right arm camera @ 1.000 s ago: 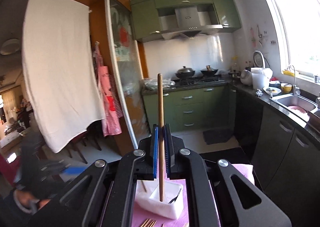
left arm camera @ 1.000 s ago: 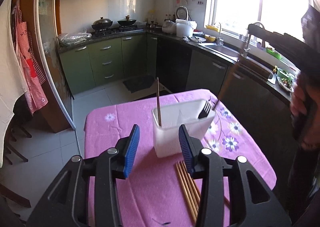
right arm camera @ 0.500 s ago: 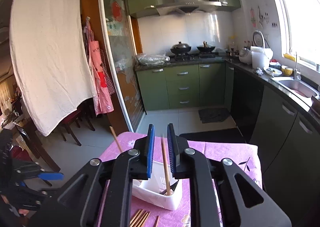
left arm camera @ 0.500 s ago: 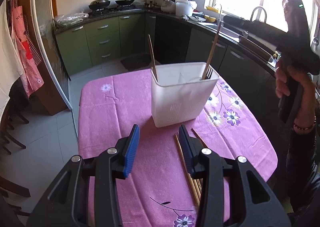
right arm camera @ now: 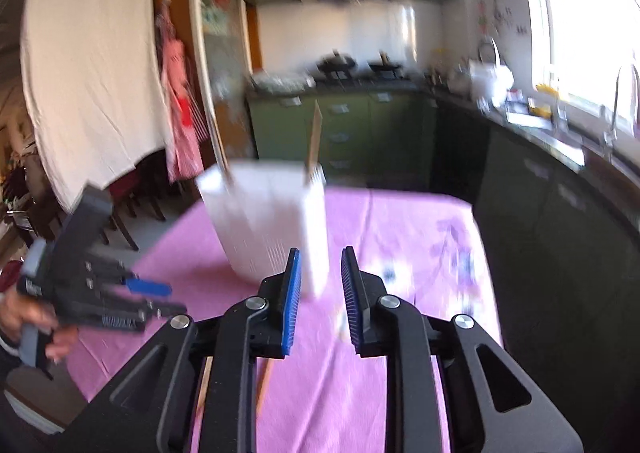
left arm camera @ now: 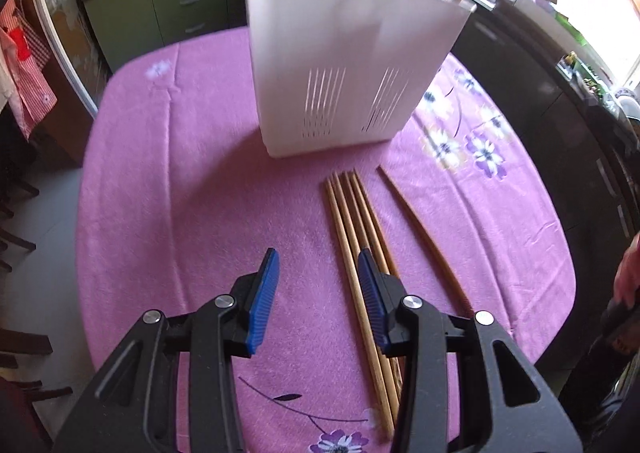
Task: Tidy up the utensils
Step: 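Move both grippers back to the chopsticks and grasp another with the left gripper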
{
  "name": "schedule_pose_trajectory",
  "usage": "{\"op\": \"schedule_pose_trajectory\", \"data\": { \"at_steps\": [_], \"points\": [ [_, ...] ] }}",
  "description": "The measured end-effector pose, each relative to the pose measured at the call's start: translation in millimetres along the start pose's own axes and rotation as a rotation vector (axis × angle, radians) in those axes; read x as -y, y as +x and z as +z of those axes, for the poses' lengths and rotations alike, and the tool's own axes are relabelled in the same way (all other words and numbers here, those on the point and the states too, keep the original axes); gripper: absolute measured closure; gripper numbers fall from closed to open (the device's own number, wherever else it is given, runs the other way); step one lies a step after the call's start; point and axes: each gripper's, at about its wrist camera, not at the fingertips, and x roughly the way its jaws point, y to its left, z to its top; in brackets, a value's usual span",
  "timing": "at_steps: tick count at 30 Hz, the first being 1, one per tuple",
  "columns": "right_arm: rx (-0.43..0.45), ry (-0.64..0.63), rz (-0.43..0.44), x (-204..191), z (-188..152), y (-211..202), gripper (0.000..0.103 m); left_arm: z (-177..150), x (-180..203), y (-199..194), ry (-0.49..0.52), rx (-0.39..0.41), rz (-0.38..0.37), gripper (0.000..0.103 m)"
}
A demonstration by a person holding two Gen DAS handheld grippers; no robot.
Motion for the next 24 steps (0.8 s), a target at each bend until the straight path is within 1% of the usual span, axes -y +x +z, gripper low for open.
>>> {"op": "schedule_pose_trajectory", "data": {
  "at_steps": [1, 2, 3, 5, 8, 10, 12, 18, 24],
  "points": [
    [-0.033, 0.025, 0.012, 6, -11, 8, 0.079, 0, 1, 5, -0.003, -0.011, 0.000, 0.066],
    [-0.063, 0.050, 0.021, 11, -24, 15, 0.078, 1, 2, 13, -0.007, -0.030, 0.002, 0.070],
    [-0.075, 0.061, 0.023, 15, -29, 20, 0.078, 1, 2, 18, -0.013, -0.046, 0.003, 0.072],
    [-0.111, 0.089, 0.037, 20, -44, 31, 0.078, 2, 2, 28, -0.024, -0.072, -0.005, 0.073],
    [-0.133, 0.111, 0.049, 23, -55, 42, 0.078, 3, 3, 36, -0.032, -0.091, -0.008, 0.076],
    [-0.141, 0.119, 0.055, 24, -58, 47, 0.076, 4, 5, 39, -0.031, -0.096, 0.000, 0.077],
    [-0.147, 0.125, 0.065, 26, -59, 50, 0.074, 6, 8, 42, -0.029, -0.103, 0.005, 0.081],
    [-0.149, 0.142, 0.077, 25, -61, 52, 0.073, 7, 15, 51, -0.013, -0.128, 0.014, 0.081],
    [-0.153, 0.163, 0.088, 30, -62, 52, 0.071, 11, 33, 63, 0.015, -0.142, 0.062, 0.082]
  ]
}}
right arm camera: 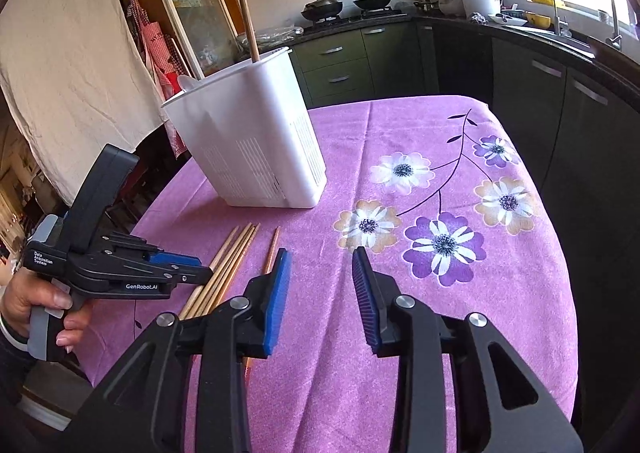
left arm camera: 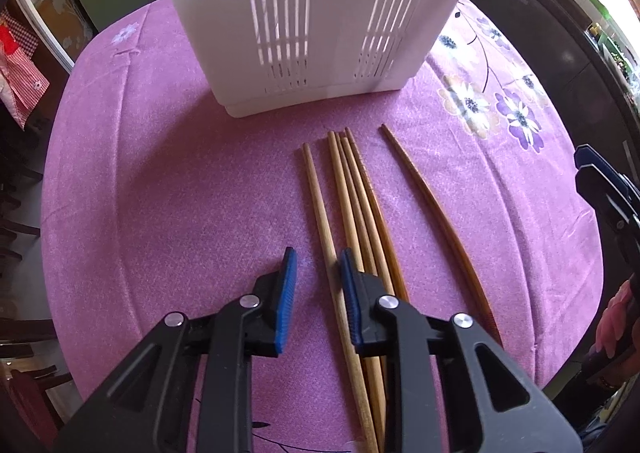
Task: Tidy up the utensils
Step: 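Move both grippers back to the chopsticks and grasp another with the left gripper, then grasp a wooden chopstick with the right gripper while the left gripper holds its chopstick upright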
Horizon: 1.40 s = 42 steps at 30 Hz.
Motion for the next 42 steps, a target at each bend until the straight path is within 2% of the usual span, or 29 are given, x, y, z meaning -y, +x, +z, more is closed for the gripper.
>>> {"op": "schedule_pose_trajectory", "data": {
  "at_steps": [5, 7, 14, 19, 26, 31, 37, 42],
  "points": [
    [0.001, 0.006, 0.017, -1, -2, 1, 0.070, 8, 13, 5, 0.017, 0.000, 0.035, 0.085],
    [-0.001, 0.006, 0.022, -2, -3, 1, 0.070, 10, 17, 6, 0.020, -0.005, 0.025, 0.095],
    [0.004, 0.019, 0.023, 2, -2, -4, 0.068, 8, 11, 1, 0.000, -0.017, -0.016, 0.097],
    [0.011, 0.018, 0.021, 2, -1, -7, 0.068, 6, -2, -31, -0.003, 0.066, -0.017, 0.097],
    [0.012, 0.015, 0.026, -1, 1, -8, 0.067, -7, -15, -113, -0.002, 0.263, -0.005, 0.097],
    [0.002, -0.004, 0.025, -10, 1, -4, 0.064, -24, -35, -152, -0.011, 0.349, -0.003, 0.097],
    [-0.054, -0.056, 0.022, -25, 1, 11, 0.064, -43, -48, -176, -0.013, 0.401, 0.002, 0.097],
    [-0.169, -0.152, -0.008, -44, 5, 47, 0.064, -55, -48, -178, -0.002, 0.421, -0.007, 0.097]
  ]
}}
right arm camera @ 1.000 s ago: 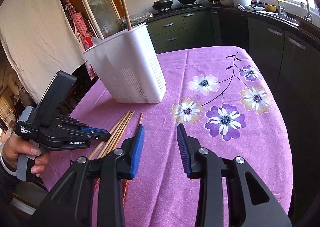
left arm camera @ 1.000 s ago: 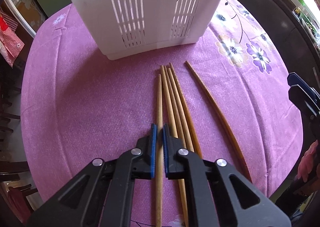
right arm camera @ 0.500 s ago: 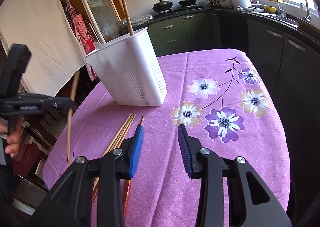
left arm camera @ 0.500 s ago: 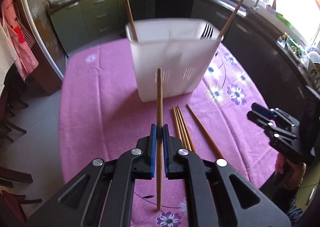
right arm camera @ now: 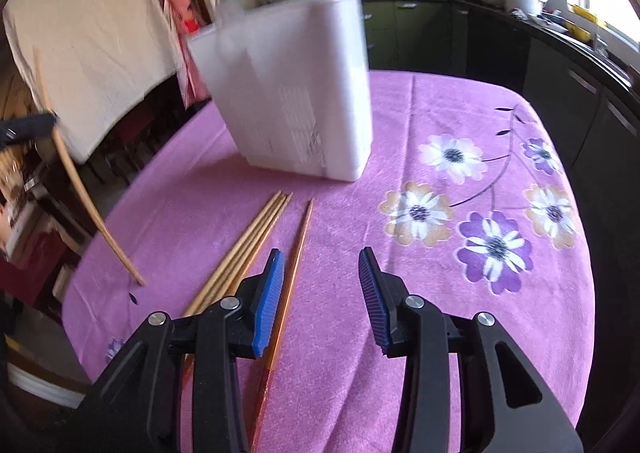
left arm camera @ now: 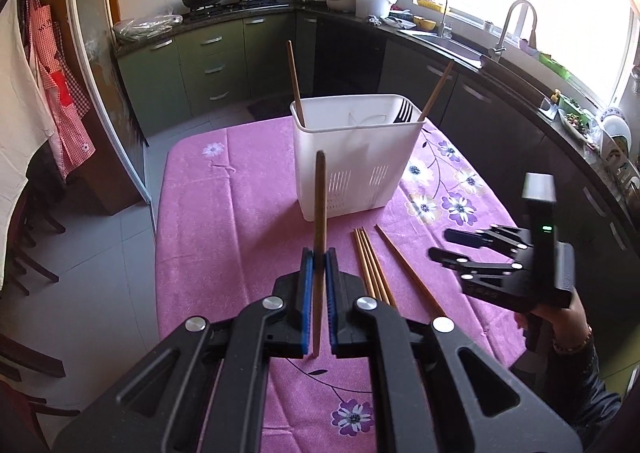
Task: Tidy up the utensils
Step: 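Grasp a wooden chopstick with the right gripper while the left gripper holds its chopstick upright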
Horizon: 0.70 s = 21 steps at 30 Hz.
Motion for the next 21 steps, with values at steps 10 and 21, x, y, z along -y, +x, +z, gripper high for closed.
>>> {"op": "schedule_pose_trajectory", "data": {
  "at_steps": [10, 21],
  "points": [
    [-0.165, -0.117, -0.094, -36, 17, 64, 0.064, -9, -9, -7, 0.007, 0.013, -0.015, 0.097],
    [-0.192, -0.116, -0.097, -39, 21, 73, 0.093, -13, -12, -10, 0.013, 0.025, -0.033, 0.097]
  ]
}}
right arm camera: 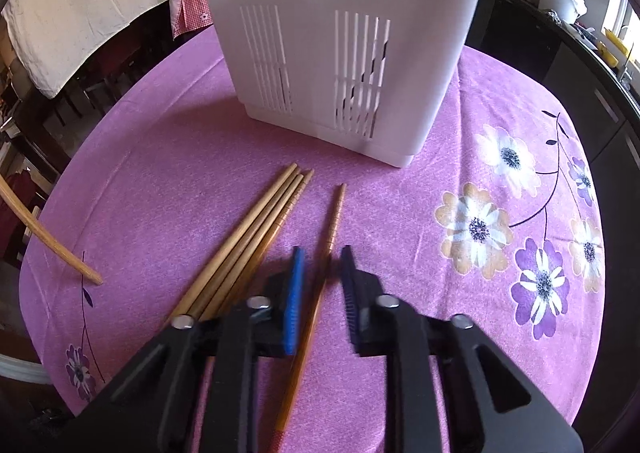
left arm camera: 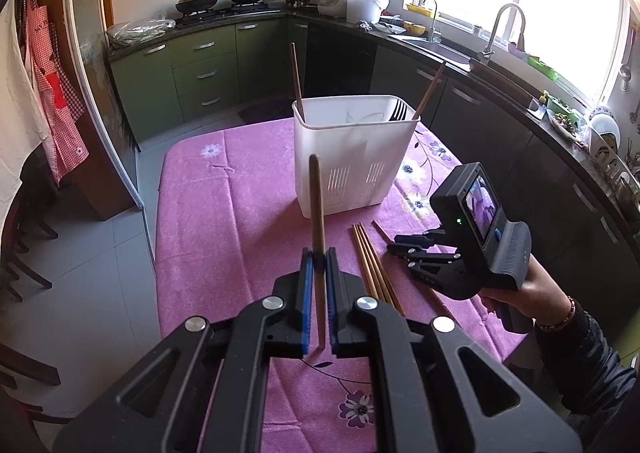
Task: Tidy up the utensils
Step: 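Grasp a wooden chopstick with the right gripper while the left gripper holds its chopstick upright, then drop the chopstick into the holder with the left gripper while the right gripper drops its chopstick in too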
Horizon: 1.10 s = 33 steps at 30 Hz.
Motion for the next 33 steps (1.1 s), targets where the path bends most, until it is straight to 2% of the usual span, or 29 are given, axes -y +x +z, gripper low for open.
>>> {"op": "schedule_pose_trajectory", "data": {
  "at_steps": [4, 8, 14, 19, 22, 26, 33],
  "points": [
    [0.023, -0.031, -0.028, -2, -4, -7, 0.097, -1, -2, 0, -0.004, 0.001, 0.000, 0.097],
    [0.052, -0.010, -0.005, 3, -2, -17, 0.097, 0, -3, -1, -0.009, -0.001, 0.004, 0.097],
    [0.226, 0.021, 0.047, 12, -1, -89, 0.097, 0, -2, -1, -0.001, -0.005, 0.009, 0.096],
    [0.395, 0.024, 0.060, 12, -15, -160, 0.097, 0, -3, -1, 0.001, -0.004, 0.013, 0.096],
    [0.445, 0.021, 0.054, 12, -21, -182, 0.097, -1, -2, -2, 0.002, -0.004, 0.017, 0.096],
    [0.471, 0.021, 0.051, 7, -39, -195, 0.096, -1, 0, -2, 0.003, -0.003, 0.025, 0.096],
    [0.478, 0.035, 0.062, 11, -48, -198, 0.096, -1, 1, -3, 0.007, -0.006, 0.024, 0.096]
  ]
}}
